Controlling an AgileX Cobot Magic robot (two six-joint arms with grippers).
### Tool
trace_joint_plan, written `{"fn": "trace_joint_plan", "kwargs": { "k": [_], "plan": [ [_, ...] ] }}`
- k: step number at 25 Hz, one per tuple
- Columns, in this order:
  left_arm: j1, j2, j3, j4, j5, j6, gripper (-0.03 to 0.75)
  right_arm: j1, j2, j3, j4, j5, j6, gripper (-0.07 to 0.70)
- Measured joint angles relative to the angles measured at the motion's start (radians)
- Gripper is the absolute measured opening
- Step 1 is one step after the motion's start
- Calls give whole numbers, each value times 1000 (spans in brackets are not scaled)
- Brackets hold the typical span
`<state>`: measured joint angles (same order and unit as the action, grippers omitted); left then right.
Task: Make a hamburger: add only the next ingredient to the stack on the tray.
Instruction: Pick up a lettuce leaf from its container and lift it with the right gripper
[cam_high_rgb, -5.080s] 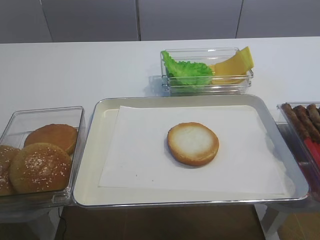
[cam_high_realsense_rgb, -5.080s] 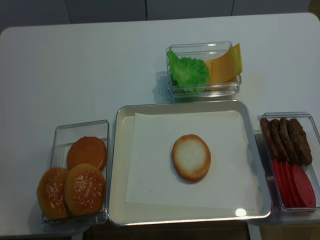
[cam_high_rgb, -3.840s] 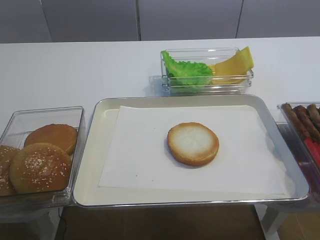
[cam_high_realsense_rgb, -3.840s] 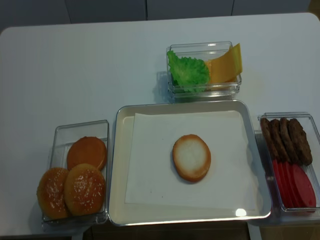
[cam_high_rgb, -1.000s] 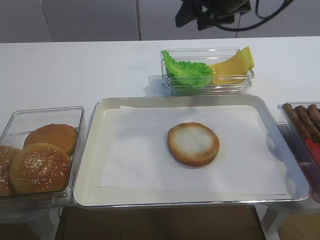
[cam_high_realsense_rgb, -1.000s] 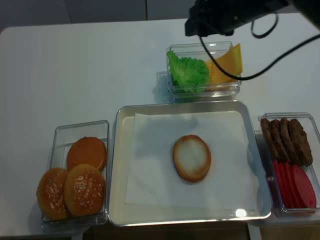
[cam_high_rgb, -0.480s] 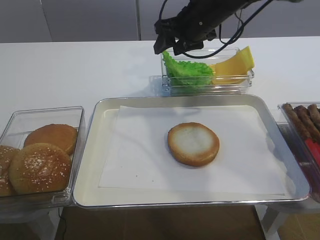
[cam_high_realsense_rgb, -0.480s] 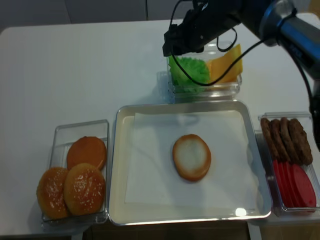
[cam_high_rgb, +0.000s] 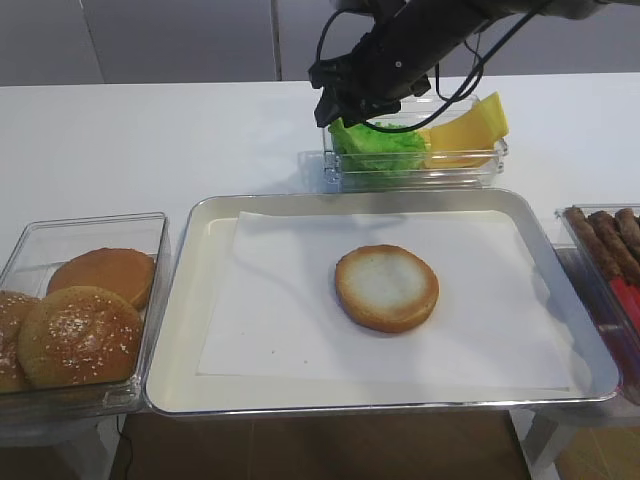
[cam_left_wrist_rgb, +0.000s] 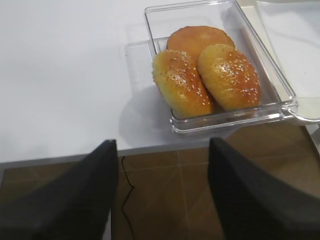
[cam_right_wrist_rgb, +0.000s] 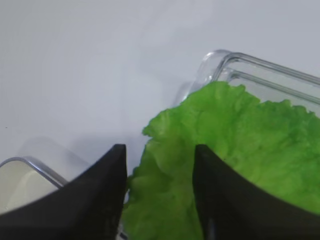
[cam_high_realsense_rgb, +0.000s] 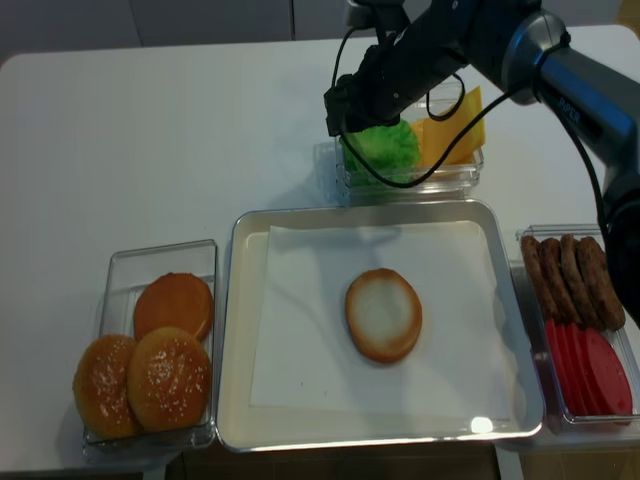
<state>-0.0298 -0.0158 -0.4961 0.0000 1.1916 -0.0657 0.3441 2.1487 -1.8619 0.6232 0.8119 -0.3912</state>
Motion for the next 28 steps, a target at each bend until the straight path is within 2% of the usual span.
{"fn": "trace_joint_plan", "kwargs": {
  "k": [8,10,20,28],
  "plan": [
    [0,0,0,0,0,0,425,0,0,0,-2,10,0,60],
    [0,0,0,0,0,0,425,0,-2,0,-5,11,0,23],
    [0,0,0,0,0,0,425,0,-57,0,-28,26,0,8],
    [0,0,0,0,0,0,425,0,-156,0,-84,82,27,8]
  ]
}}
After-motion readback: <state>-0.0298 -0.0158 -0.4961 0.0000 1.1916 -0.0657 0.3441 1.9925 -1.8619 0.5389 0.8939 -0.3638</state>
